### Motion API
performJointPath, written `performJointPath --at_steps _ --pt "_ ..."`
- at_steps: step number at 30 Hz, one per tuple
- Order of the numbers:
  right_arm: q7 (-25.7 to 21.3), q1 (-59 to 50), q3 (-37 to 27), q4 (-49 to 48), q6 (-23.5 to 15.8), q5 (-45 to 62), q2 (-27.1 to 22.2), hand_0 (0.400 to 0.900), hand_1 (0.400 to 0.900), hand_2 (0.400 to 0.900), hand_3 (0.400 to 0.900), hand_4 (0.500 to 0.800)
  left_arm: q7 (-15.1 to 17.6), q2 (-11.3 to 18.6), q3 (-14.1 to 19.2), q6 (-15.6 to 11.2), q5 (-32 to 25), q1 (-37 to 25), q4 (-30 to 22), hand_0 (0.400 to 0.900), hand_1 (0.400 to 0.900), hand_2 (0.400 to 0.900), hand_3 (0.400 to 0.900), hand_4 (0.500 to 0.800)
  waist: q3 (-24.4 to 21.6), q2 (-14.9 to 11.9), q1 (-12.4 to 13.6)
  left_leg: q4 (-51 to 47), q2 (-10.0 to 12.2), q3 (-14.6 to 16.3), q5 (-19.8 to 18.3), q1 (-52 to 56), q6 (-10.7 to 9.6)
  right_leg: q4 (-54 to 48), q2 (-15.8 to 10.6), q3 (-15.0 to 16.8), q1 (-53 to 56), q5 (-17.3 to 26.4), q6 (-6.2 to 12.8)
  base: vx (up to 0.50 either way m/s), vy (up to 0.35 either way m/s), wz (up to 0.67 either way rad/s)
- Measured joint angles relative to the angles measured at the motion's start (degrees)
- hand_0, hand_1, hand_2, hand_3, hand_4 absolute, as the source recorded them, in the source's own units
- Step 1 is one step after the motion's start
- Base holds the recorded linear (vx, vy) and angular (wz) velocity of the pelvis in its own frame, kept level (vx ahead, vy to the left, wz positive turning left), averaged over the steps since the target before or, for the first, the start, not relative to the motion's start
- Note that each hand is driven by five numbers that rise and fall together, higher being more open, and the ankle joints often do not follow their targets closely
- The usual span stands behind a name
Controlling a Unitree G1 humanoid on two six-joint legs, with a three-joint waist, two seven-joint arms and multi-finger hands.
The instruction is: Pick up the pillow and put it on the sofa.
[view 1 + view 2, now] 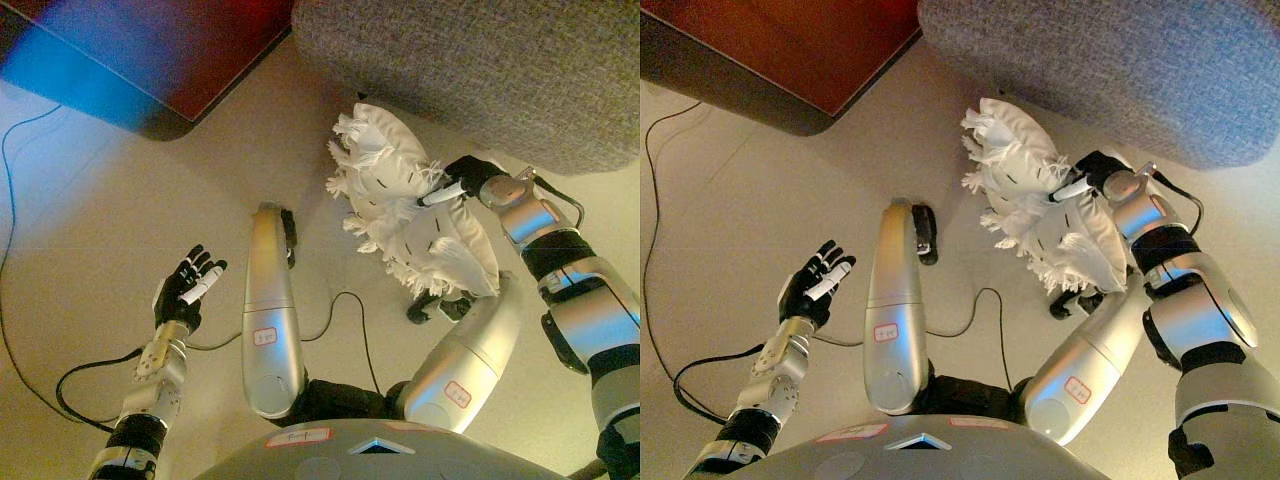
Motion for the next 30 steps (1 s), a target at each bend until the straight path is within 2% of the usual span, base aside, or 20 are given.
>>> performJointPath --at_steps 3,5,8,11,14,17,19,21,24,28,30 --pt "-0.5 0.4 -0.6 -0.8 -0.1 0.7 0.0 0.400 0.400 0.400 0.400 0.500 0.0 0.0 0.0 0.0 0.0 0.1 0.0 0.900 0.900 0.900 0.900 0.800 0.0 0.0 -0.1 -0.5 0.1 0.1 0.1 0.0 0.1 -0.5 0.2 -0.3 0.1 0.1 -0.13 -0.03 0.006 -0.12" --pt "-1.8 2.3 -1.5 -3.9 -0.8 2.7 0.0 0.400 0.400 0.400 0.400 0.500 0.1 -0.2 -0.2 0.0 0.0 0.3 -0.1 0.900 0.900 0.900 0.900 0.800 0.0 0.0 -0.1 -4.9 0.6 1.6 1.2 2.2 0.2 -5.8 1.3 -2.2 2.4 2.1 -0.06 -0.05 0.049 -0.26" --pt "-2.3 3.2 -1.8 -6.7 -2.1 2.8 -0.3 0.400 0.400 0.400 0.400 0.500 1.0 -0.4 -0.2 0.0 0.0 0.2 -0.6 0.900 0.900 0.900 0.900 0.800 0.0 0.0 -0.2 -8.9 1.2 3.7 1.7 5.0 0.4 -11.0 2.4 -2.9 4.5 4.3 0.40 -0.05 0.053 -0.23" --pt "-2.9 3.4 -2.0 -9.7 -3.7 2.8 -0.8 0.400 0.400 0.400 0.400 0.500 1.3 -0.6 -0.3 0.0 0.0 -0.3 -1.2 0.900 0.900 0.900 0.900 0.800 0.0 -0.1 -0.9 -15.7 1.1 6.3 3.8 9.1 1.0 -19.3 3.9 -4.2 8.1 8.4 1.23 -0.03 0.037 -0.16" --pt "-3.3 4.3 -2.3 -12.2 -5.2 2.7 -1.3 0.400 0.400 0.400 0.400 0.500 1.8 -0.7 -0.3 0.1 0.0 -1.3 -1.4 0.900 0.900 0.900 0.900 0.800 0.0 -0.1 -1.8 -24.3 0.3 9.3 6.3 16.4 1.9 -30.0 5.0 -6.9 15.5 12.9 1.82 -0.03 0.042 -0.11" --pt "-3.9 5.6 -2.6 -15.0 -7.6 2.0 -3.7 0.400 0.400 0.400 0.400 0.500 1.8 -1.1 -0.4 0.0 0.0 -3.3 -1.9 0.900 0.900 0.900 0.900 0.800 0.0 -0.2 -1.9 -35.5 -2.1 11.6 10.2 24.6 2.4 -42.8 5.8 -9.4 23.6 18.7 2.60 -0.04 0.035 -0.09" --pt "-4.5 7.3 -3.7 -17.7 -9.0 1.0 -5.2 0.400 0.400 0.400 0.400 0.500 1.8 -1.2 -0.4 0.6 0.0 -4.8 -1.7 0.900 0.900 0.900 0.900 0.800 0.0 -0.3 -2.1 -41.0 -3.6 13.1 12.4 28.9 2.9 -49.7 6.0 -11.0 28.1 21.8 2.87 0.02 0.025 -0.14" --pt "-4.8 10.1 -6.1 -21.8 -10.2 -0.5 -6.0 0.400 0.400 0.400 0.400 0.500 1.6 -1.2 -0.3 1.8 0.6 -5.2 -1.8 0.900 0.900 0.900 0.900 0.800 -0.1 -0.4 -2.7 -45.4 -4.5 13.1 13.6 32.7 2.8 -56.7 7.0 -12.8 33.2 25.2 3.19 0.01 0.016 -0.13" --pt "-5.7 14.7 -9.9 -28.3 -12.6 -2.5 -7.8 0.400 0.400 0.400 0.400 0.500 1.4 -1.5 -0.3 4.7 1.7 -6.1 -1.9 0.900 0.900 0.900 0.900 0.800 -0.2 -0.9 -3.4 -49.0 -5.4 14.1 13.9 37.1 2.9 -65.1 8.1 -14.0 39.2 29.2 3.42 0.05 -0.017 -0.10" --pt "-5.8 20.7 -13.2 -33.4 -14.5 -4.0 -8.5 0.400 0.400 0.400 0.400 0.500 1.3 -1.6 0.2 6.4 2.9 -6.9 -2.2 0.900 0.900 0.900 0.900 0.800 -0.6 -2.3 -4.5 -52.2 -6.0 14.3 13.9 41.7 2.7 -72.5 9.2 -16.4 46.3 31.9 3.98 0.11 -0.035 -0.12" --pt "-5.8 25.3 -15.3 -37.3 -15.0 -4.0 -8.2 0.400 0.400 0.400 0.400 0.500 1.7 -1.9 0.3 7.4 4.2 -7.2 -2.0 0.900 0.900 0.900 0.900 0.800 -0.6 -3.0 -4.9 -54.4 -5.8 14.4 14.3 45.0 2.1 -75.4 10.3 -17.7 50.0 33.3 2.62 0.14 -0.048 -0.16"
